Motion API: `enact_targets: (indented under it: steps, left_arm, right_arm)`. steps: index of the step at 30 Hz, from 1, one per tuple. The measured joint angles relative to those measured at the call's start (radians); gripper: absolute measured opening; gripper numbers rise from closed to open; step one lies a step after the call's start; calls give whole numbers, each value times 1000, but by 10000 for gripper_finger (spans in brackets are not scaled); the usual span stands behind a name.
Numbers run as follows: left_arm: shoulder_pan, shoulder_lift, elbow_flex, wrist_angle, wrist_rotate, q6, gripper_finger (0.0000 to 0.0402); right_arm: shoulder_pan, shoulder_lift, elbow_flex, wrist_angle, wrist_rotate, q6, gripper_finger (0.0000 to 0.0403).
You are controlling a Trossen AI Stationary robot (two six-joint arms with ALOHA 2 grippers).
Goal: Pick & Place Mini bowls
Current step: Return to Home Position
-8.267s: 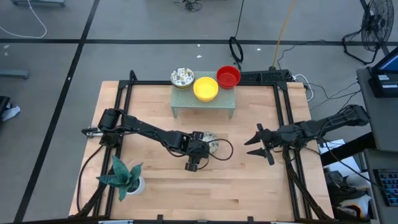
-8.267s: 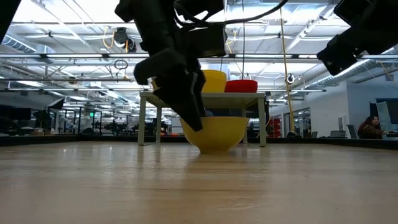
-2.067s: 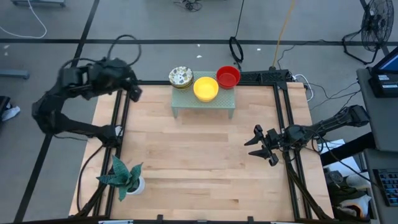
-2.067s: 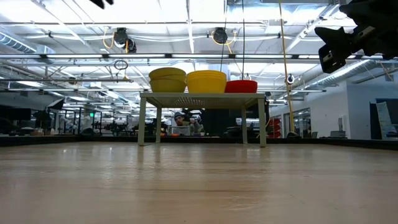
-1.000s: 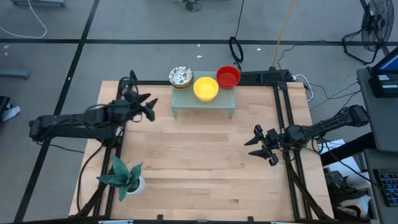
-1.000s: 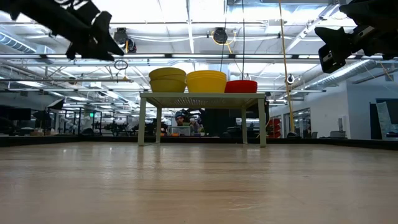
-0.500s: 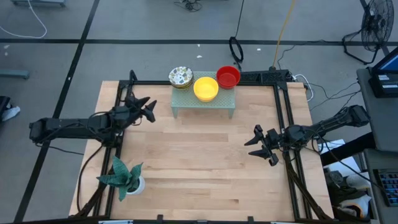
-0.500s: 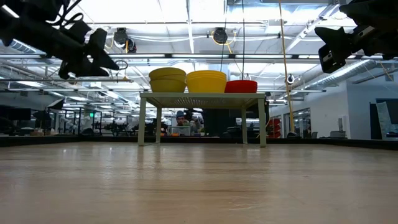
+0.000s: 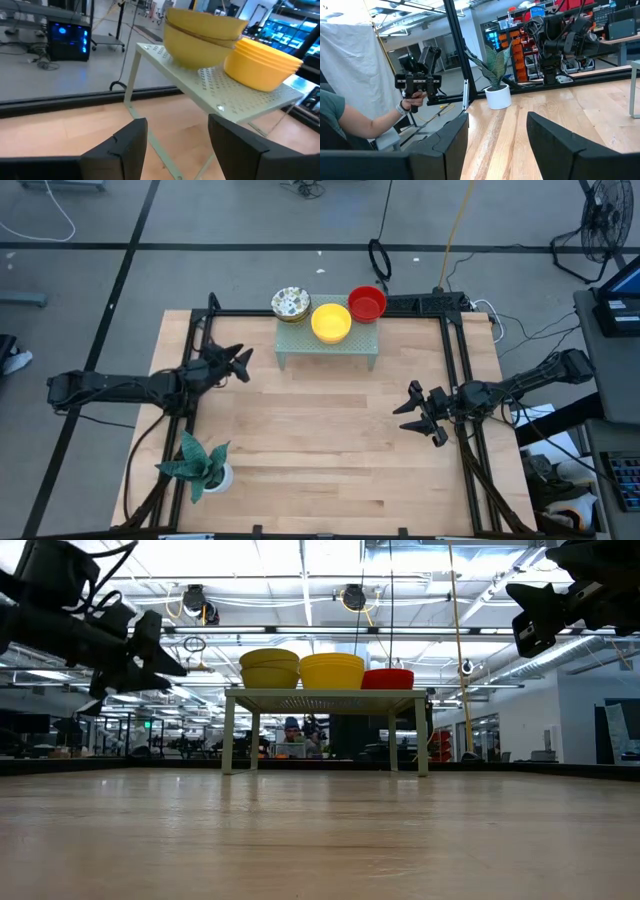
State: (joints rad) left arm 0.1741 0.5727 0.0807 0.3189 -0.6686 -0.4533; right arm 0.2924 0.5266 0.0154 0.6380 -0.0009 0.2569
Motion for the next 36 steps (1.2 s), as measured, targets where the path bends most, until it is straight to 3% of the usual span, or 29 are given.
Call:
enact_targets:
  steps: [5, 17, 27, 36]
  left_arm:
    - [0, 0, -46, 63, 21, -13, 214]
    - [0, 2, -66, -7, 22, -107, 214]
    - [0, 2, -66, -7, 22, 9, 214]
    - [0, 2, -66, -7, 22, 6, 214]
  right_arm:
    - [0, 0, 0, 0, 0, 0, 192]
    - [0, 0, 0, 0, 0, 0, 189]
    - [0, 0, 0, 0, 0, 0, 189]
    - [0, 0, 0, 0, 0, 0, 192]
